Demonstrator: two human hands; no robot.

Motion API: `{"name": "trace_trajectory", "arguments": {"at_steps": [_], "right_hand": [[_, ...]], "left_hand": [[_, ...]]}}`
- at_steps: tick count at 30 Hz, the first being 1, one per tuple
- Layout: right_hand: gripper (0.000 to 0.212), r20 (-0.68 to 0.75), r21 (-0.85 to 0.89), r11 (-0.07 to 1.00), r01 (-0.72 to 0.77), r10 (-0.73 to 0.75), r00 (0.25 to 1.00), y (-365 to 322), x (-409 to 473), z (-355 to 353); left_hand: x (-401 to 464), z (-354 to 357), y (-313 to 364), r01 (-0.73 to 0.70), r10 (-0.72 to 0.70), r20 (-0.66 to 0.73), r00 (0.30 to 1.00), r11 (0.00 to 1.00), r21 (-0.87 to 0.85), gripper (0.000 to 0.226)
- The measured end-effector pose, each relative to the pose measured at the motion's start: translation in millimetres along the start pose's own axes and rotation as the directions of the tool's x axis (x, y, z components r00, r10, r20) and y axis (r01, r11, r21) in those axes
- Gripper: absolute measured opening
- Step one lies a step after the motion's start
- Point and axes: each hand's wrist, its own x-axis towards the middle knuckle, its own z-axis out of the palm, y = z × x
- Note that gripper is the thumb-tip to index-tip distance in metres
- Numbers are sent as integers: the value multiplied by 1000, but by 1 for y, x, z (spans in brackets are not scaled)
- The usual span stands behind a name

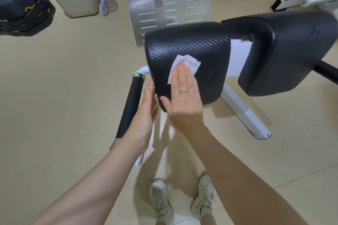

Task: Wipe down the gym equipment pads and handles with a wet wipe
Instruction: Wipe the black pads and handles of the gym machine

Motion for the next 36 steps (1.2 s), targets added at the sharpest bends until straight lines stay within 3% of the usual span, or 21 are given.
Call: {"name": "trace_trajectory", "arguments": {"at_steps": [7,10,19,21,24,26,28,31,34,36], "right_hand": [[62,26,-23,972,235,-234,972,13,-32,10],[56,12,-42,981,189,-188,982,45,-35,6],[63,163,-94,995,44,-28,986,105,-39,0],[64,195,-3,999,46,-44,980,90,-43,4],[66,244,212,968,132,-183,952,55,-50,12],[61,171,338,921,193,-262,950,31,-62,20],[53,88,434,883,177,-237,968,12,-75,26],[57,86,518,849,103,-172,981,1,-81,28],[52,160,344,935,89,-152,975,18,-84,27],[55,206,179,984,-18,-20,978,39,-89,24]], "left_hand": [[2,14,-11,35,-39,-135,990,999,-35,50],[0,20,-13,-23,28,-138,990,999,34,52],[2,32,-17,36,-23,-300,954,999,41,45],[2,37,-17,27,-11,-309,951,998,48,43],[5,42,-16,22,-1,-328,945,998,58,30],[5,41,-18,24,-2,-325,946,998,65,27],[5,37,-23,34,-10,-325,946,997,66,26],[4,34,-27,29,-7,-304,953,997,65,36],[4,35,-27,-23,46,-269,962,996,87,43],[5,35,-28,-27,51,-257,965,995,96,47]]}}
